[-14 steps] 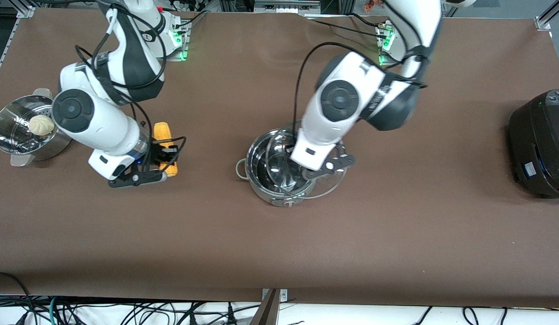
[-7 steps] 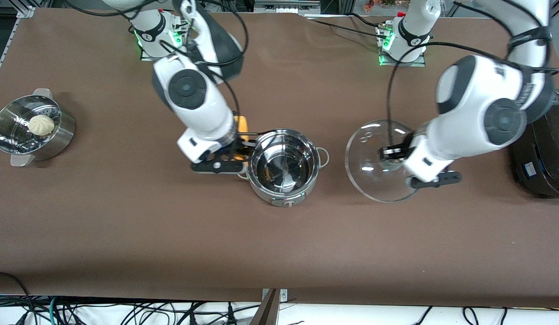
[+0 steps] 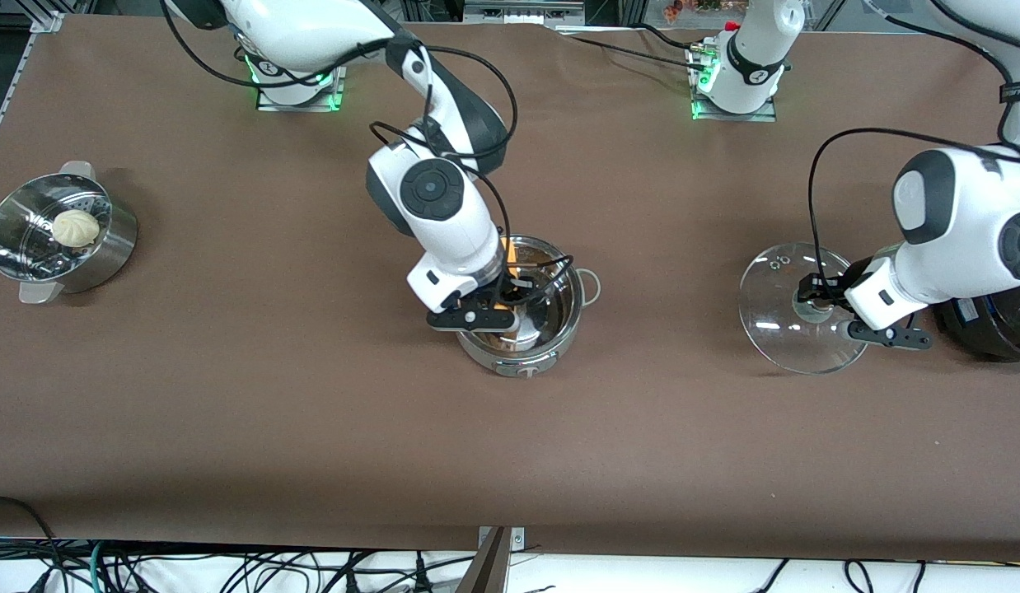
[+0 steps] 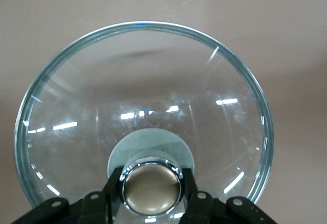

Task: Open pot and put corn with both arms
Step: 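Lower the lid beside the pot while the right gripper brings corn over the pot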

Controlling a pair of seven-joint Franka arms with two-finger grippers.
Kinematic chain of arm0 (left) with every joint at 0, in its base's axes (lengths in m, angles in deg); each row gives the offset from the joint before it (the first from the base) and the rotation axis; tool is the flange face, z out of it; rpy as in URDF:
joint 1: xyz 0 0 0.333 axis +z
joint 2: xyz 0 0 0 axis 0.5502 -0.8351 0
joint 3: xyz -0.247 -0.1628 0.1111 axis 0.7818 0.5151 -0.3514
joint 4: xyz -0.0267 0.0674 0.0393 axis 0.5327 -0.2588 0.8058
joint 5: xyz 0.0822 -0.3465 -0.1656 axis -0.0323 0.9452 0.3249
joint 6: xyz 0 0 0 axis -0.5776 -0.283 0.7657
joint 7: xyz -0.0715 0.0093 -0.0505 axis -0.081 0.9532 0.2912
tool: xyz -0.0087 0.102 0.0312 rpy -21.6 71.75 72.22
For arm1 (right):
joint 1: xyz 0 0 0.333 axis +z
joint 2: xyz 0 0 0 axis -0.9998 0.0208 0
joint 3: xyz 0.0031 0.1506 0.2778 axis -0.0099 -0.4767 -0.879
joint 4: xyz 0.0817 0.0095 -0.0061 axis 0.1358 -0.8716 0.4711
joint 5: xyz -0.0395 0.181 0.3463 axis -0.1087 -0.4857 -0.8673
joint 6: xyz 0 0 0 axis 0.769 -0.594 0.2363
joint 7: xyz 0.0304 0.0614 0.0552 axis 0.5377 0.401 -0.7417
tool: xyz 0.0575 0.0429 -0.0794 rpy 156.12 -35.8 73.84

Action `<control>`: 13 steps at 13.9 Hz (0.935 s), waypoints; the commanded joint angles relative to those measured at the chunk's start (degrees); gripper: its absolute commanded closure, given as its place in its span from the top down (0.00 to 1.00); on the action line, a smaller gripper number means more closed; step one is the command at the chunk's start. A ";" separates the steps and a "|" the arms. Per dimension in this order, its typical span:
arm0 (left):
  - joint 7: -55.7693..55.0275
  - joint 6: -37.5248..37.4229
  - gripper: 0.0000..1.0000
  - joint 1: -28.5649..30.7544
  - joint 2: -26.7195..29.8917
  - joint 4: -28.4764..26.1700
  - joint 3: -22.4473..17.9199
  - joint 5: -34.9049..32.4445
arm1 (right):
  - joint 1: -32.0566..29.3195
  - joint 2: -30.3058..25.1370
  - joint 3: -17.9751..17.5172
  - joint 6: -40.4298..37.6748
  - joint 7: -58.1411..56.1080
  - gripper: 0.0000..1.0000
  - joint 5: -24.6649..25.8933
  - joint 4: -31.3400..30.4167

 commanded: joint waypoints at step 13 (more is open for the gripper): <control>1.45 17.93 0.17 -1.22 -5.17 -13.30 0.97 -1.46 | -0.57 -0.69 0.93 -7.94 -9.03 1.00 4.26 2.51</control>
